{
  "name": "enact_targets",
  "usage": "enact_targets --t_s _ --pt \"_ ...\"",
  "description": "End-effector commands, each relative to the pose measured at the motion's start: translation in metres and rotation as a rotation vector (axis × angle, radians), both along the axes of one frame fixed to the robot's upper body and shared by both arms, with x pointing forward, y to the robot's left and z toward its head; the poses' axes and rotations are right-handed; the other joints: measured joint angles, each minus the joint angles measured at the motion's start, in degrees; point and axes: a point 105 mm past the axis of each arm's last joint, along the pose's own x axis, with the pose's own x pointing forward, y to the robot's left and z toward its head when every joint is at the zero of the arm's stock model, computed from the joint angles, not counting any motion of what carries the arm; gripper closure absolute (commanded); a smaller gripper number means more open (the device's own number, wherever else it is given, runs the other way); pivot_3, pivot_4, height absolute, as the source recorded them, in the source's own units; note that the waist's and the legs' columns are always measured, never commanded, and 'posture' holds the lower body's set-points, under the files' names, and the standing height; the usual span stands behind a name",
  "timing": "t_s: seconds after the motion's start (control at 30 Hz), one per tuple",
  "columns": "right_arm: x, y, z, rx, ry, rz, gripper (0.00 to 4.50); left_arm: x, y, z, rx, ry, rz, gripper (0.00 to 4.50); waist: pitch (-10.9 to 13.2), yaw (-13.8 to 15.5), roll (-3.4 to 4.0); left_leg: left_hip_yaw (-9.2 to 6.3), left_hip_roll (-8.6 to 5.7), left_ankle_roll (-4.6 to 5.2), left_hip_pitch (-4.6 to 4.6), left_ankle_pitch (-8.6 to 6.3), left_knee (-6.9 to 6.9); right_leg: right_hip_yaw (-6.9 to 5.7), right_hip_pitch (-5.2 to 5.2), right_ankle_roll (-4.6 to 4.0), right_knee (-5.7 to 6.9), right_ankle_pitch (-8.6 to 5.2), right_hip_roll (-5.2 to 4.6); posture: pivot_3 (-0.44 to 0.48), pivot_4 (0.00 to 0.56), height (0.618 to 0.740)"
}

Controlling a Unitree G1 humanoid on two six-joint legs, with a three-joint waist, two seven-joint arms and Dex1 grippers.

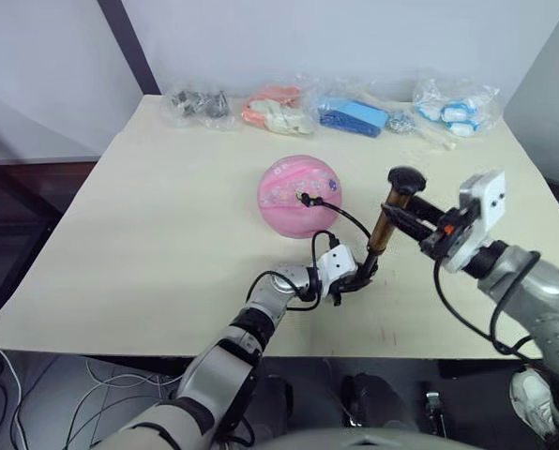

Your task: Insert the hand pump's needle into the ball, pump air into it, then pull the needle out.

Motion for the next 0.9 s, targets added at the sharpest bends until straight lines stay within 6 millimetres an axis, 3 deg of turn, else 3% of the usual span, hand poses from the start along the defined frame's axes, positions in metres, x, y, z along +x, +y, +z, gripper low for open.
enact_targets --t_s 0.03,0.13,0.2,0.27,0.47,0.63,0.9 --pt "-0.009 0.001 -0.094 -0.112 0.266 0.007 3.44 -0.021 0.033 -0.052 0.168 0.167 0.039 3.38 -0.3 -0.2 -0.07 0.03 0.0 0.0 0.03 0.0 -0.02 0.03 0.0 -0.01 0.0 0.0 0.02 0.0 0.15 0.74" --pt "-0.018 0.0 -0.132 -0.144 0.346 0.009 3.44 -0.021 0.033 -0.052 0.166 0.169 0.039 3.38 -0.6 -0.3 -0.22 0.02 0.05 0.0 0.18 0.0 -0.05 0.03 0.12 -0.04 0.0 -0.02 0.06 0.0 0.15 0.74" --pt "-0.021 0.001 -0.14 -0.148 0.354 0.014 3.44 -0.021 0.033 -0.051 0.166 0.169 0.039 3.38 -0.6 -0.4 -0.25 0.03 0.1 -0.01 0.59 -0.01 -0.14 0.02 0.45 -0.36 -0.01 -0.21 0.03 0.0 0.15 0.74" --pt "-0.018 0.0 -0.129 -0.136 0.315 0.011 3.44 -0.021 0.033 -0.051 0.166 0.168 0.04 3.38 -0.6 -0.5 -0.24 0.01 0.24 -0.04 0.99 -0.04 -0.26 -0.02 0.76 -0.54 -0.01 -0.35 -0.05 0.0 0.15 0.74" --pt "0.004 -0.008 -0.039 -0.062 0.07 -0.015 3.44 -0.021 0.035 -0.052 0.173 0.171 0.039 3.38 -0.3 -0.1 0.11 -0.12 0.36 -0.12 0.87 -0.09 -0.27 -0.22 0.75 -0.59 -0.01 -0.38 0.04 0.0 0.15 0.74" --pt "0.005 -0.011 0.041 -0.009 -0.105 0.006 3.44 -0.022 0.032 -0.052 0.171 0.171 0.032 3.38 0.5 0.1 0.54 -0.09 0.08 -0.13 0.55 -0.08 -0.23 -0.19 0.51 -0.33 -0.01 -0.24 -0.05 0.0 0.15 0.74" --pt "-0.007 -0.021 0.129 0.033 -0.264 0.036 3.44 -0.023 0.031 -0.052 0.169 0.173 0.029 3.38 0.8 0.2 0.56 -0.16 0.03 -0.12 0.08 -0.07 -0.07 -0.25 0.17 -0.27 -0.01 -0.19 -0.1 0.0 0.15 0.74"
